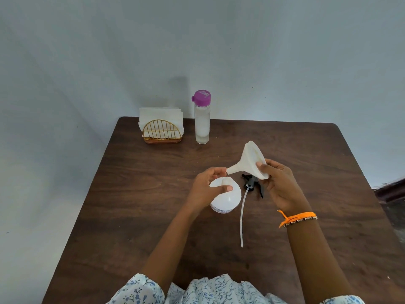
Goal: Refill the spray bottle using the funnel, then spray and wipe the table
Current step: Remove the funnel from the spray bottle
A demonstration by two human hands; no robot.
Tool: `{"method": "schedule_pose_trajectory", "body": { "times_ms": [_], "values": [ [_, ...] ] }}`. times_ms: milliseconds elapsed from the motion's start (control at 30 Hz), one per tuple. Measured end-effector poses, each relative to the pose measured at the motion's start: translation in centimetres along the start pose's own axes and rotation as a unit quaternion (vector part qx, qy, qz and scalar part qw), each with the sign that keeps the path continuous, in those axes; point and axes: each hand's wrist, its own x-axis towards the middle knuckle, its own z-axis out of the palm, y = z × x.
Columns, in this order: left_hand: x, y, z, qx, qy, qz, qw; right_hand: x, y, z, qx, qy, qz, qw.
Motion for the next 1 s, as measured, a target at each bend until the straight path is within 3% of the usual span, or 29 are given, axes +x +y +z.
{"method": "schedule_pose_trajectory", "body": {
  "times_ms": [167,300,567,1000],
  "values": [
    [1.9,0.1,-1.3,-0.021,0.021,-0.002,1.0,2.9,-0.3,1.0,0.005,0.018,-0.005,1.0],
    [4.2,-0.1,-1.5,-0.014,0.034,-0.035,0.999,6.4,0.1,2.2,-0.06,0.048,-0.033,0.997],
    [8.8,-0.9,-1.1,0.022,0.052,-0.072,0.996,15.3,3.4,4.1,-0.227,0.201,-0.084,0.949],
    [11.8,-0.8,-0.5,-0.01,0.052,-0.078,0.996,22.6,4.4,5.3,-0.257,0.193,-0.111,0.94]
  ]
}}
